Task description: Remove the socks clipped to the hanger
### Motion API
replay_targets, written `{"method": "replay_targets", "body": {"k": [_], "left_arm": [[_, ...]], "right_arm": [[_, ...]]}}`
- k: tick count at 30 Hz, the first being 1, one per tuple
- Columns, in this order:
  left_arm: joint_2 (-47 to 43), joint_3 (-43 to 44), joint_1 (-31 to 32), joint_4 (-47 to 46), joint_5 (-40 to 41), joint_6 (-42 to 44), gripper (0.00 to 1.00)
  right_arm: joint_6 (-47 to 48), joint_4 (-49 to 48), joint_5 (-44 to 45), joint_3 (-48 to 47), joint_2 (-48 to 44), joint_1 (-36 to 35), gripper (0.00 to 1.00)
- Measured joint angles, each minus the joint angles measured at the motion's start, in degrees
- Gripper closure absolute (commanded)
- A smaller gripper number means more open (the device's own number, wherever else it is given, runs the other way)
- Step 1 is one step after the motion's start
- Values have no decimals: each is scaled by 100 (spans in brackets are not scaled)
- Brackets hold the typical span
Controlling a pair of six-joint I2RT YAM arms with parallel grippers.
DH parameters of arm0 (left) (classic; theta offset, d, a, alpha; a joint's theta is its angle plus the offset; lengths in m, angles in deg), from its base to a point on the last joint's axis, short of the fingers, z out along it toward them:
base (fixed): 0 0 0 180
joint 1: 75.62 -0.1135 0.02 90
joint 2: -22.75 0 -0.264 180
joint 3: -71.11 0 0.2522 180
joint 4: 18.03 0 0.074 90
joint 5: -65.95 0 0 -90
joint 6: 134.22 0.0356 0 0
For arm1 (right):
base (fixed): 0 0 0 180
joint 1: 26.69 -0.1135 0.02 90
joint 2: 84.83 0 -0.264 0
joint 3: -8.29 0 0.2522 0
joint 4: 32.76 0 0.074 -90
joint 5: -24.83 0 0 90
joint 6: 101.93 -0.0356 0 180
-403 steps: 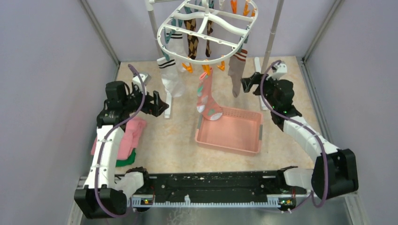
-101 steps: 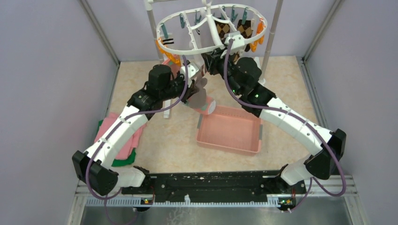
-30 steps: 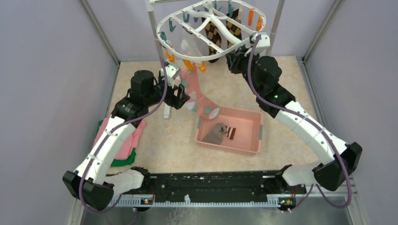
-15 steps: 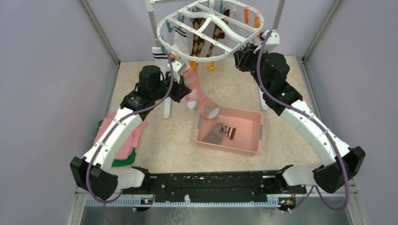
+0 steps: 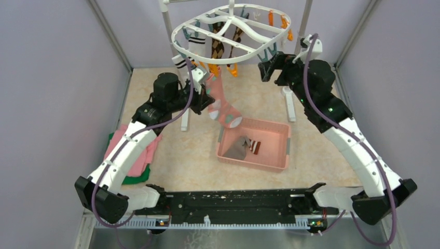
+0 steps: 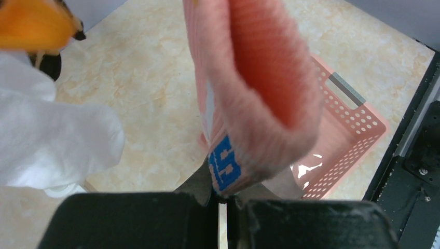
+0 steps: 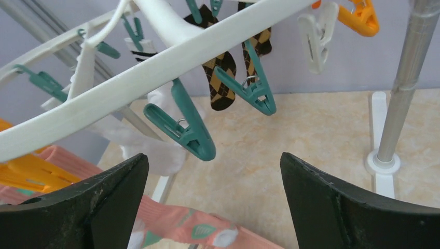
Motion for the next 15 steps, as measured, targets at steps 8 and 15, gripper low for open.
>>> {"method": "replay_targets", "body": {"k": [8, 15], "left_arm": [[79, 0, 470, -74, 70, 118, 100], [208, 0, 597, -83, 127, 173, 100]], "right_arm": [[-339, 356, -562, -186, -785, -66, 1], [-424, 378, -1137, -654, -739, -896, 1]]}}
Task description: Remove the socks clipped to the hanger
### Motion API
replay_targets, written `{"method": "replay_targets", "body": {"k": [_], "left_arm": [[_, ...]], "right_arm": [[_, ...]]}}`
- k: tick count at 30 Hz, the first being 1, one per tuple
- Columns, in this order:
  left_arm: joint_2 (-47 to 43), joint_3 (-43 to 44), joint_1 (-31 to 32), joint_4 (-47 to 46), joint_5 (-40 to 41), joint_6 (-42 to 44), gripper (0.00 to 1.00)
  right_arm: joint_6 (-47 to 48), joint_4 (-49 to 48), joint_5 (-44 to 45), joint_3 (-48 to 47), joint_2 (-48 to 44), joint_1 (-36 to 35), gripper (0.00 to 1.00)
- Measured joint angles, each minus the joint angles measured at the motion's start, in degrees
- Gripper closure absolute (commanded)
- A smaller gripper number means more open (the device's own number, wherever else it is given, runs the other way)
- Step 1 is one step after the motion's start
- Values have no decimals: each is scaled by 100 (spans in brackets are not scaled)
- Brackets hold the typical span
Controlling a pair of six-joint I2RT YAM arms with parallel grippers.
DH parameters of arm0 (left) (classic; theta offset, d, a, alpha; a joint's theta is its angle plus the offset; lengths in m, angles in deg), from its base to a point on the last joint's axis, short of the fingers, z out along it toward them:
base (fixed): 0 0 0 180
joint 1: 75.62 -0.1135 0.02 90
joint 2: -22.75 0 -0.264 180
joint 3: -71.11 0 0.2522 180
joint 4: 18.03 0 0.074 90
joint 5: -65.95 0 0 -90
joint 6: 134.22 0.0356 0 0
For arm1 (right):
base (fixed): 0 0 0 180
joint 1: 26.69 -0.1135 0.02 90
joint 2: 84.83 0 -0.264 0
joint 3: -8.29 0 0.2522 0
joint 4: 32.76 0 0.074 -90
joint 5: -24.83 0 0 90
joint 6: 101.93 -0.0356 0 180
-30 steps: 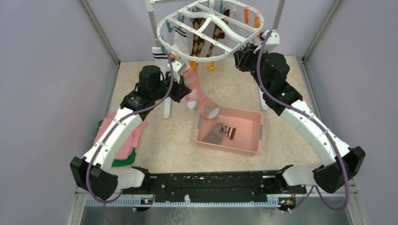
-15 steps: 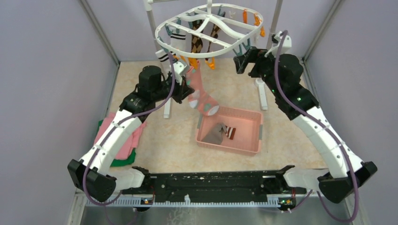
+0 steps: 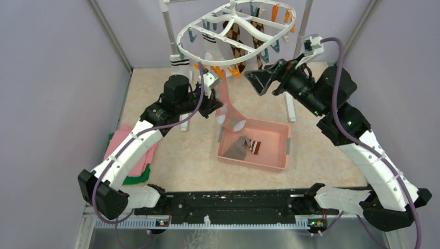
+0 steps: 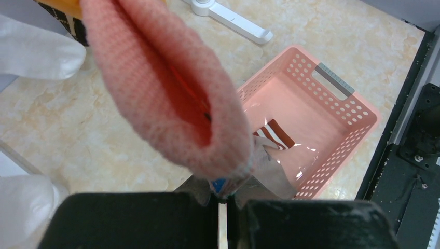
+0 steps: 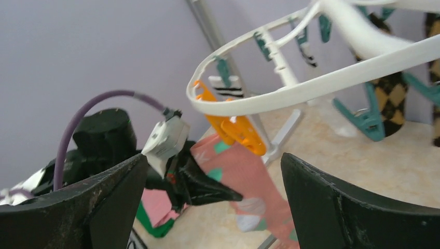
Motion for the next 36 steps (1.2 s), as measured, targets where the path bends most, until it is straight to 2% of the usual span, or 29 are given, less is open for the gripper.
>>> {"method": "replay_targets", "body": {"k": [4, 7, 9, 14, 20, 25, 28, 29, 31, 36], "left_arm": [[0, 9, 26, -2, -4, 33, 98], [0, 74, 85, 7, -20, 79, 84], [0, 151, 116, 9, -46, 103, 66], [-2, 238, 131, 24, -83, 103, 53], [-42, 420, 131, 92, -68, -70, 32], [-94, 717, 109, 140, -85, -225, 22], [-87, 949, 103, 138, -101, -304, 18], [-74, 1021, 103, 133, -111, -332, 18], [15, 1250, 90, 127, -181, -450, 17], [262, 1567, 31, 20, -308, -774, 16]], "right_arm": [[177, -190, -374, 280, 129, -227, 1], [511, -562, -501, 1222, 55, -275, 1], [739, -817, -516, 1952, -4, -321, 1], [1250, -1447, -745, 3171, -24, -457, 1], [1650, -2806, -1106, 3598, 11, -463, 1], [1738, -3895, -1366, 3823, 256, -463, 1], [1775, -4183, -1388, 3995, 385, -496, 1], [1810, -4201, -1366, 4000, 442, -518, 3], [1897, -4328, -1241, 4000, 538, -564, 15], [2111, -4782, -715, 4072, 608, -605, 66]]}}
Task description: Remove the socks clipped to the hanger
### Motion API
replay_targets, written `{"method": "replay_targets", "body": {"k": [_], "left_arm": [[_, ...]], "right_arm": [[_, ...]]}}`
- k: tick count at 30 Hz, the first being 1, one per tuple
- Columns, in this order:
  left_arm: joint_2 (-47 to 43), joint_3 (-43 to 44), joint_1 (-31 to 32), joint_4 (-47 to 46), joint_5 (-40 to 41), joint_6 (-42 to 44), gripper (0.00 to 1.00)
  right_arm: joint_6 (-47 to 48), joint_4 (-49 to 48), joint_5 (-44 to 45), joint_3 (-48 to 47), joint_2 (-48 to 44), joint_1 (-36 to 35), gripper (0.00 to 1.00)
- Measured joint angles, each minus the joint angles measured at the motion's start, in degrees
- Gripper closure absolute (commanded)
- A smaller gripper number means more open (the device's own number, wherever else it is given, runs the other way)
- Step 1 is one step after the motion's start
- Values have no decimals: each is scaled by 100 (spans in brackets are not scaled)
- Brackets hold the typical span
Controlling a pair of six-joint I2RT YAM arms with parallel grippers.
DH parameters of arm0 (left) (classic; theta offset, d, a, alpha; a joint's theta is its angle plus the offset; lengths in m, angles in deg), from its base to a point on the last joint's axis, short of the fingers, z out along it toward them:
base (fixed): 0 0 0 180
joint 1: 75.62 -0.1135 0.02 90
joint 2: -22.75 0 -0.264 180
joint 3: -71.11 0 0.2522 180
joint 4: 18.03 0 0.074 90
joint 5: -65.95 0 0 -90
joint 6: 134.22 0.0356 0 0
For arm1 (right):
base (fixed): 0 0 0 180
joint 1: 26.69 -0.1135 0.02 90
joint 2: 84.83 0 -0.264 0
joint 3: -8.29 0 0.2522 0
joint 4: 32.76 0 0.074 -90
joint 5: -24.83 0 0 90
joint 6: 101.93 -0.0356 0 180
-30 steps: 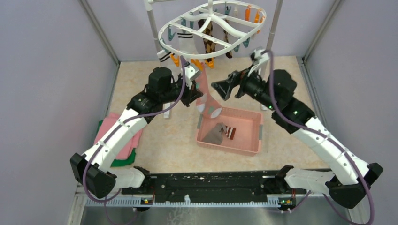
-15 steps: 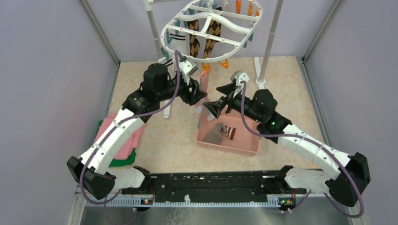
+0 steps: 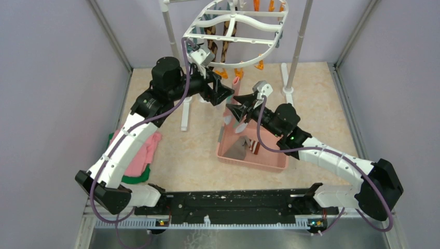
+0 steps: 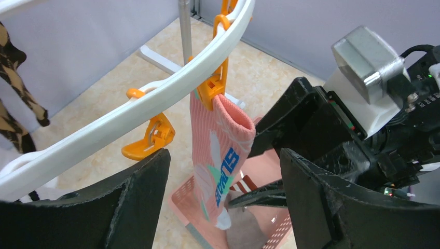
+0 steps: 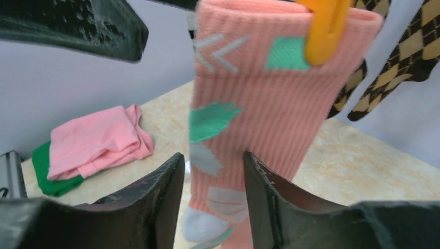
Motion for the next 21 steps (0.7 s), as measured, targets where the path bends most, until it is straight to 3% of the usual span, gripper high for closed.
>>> {"method": "replay_targets", "body": {"k": [2, 5, 13, 21], "left_arm": [[59, 17, -22, 0, -52, -125, 15], [101, 17, -74, 2, -118, -304, 14], [101, 20, -245, -81, -479, -955, 1], [103, 20, -455, -264, -573, -1589, 1]], "right_arm": [[37, -98, 120, 0, 0, -2, 83], [28, -166, 168, -2, 0, -2, 99], [-153, -177, 149, -2, 39, -28, 100], [-278, -186, 129, -33, 321, -260, 100]]}}
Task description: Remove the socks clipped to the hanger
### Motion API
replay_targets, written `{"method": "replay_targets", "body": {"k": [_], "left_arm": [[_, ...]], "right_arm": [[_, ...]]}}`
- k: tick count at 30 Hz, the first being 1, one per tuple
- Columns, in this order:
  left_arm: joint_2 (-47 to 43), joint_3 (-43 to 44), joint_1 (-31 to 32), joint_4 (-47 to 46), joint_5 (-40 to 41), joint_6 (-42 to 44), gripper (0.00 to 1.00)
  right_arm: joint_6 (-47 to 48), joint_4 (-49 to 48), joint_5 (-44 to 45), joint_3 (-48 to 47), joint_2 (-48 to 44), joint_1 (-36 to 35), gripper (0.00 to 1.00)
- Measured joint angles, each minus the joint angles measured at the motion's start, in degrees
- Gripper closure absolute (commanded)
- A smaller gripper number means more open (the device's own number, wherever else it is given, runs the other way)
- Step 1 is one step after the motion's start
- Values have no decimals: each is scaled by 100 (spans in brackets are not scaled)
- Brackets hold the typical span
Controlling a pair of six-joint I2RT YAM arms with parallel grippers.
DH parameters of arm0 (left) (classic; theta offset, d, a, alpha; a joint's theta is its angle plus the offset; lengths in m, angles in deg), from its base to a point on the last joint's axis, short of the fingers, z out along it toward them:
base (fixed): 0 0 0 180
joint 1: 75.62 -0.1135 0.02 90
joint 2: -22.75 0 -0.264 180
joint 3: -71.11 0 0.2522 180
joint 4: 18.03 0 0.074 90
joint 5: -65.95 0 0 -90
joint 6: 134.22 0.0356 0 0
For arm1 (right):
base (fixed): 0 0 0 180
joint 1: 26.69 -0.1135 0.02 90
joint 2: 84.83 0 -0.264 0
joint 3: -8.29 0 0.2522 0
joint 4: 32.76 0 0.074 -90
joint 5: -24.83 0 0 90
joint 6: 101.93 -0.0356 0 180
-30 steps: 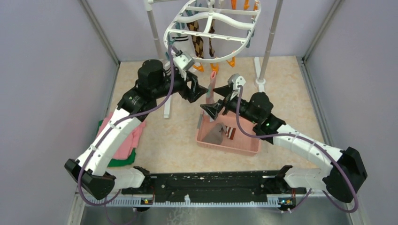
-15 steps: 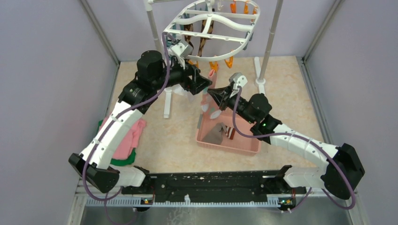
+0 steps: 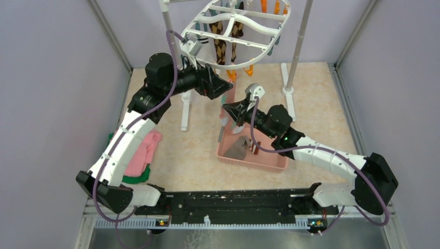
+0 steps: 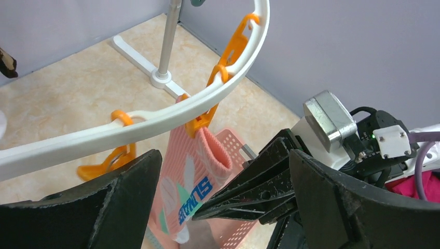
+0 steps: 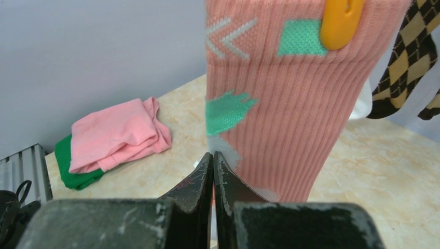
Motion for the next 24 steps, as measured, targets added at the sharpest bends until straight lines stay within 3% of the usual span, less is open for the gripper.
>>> {"method": "replay_targets", "body": {"k": [13, 24], "left_arm": [[411, 160, -20, -184, 212, -330, 1], [424, 201, -22, -275, 348, -345, 25]], "right_arm": [[-243, -68, -42, -240, 103, -39, 100], [-389, -50, -136, -284, 249, -42, 100]]}}
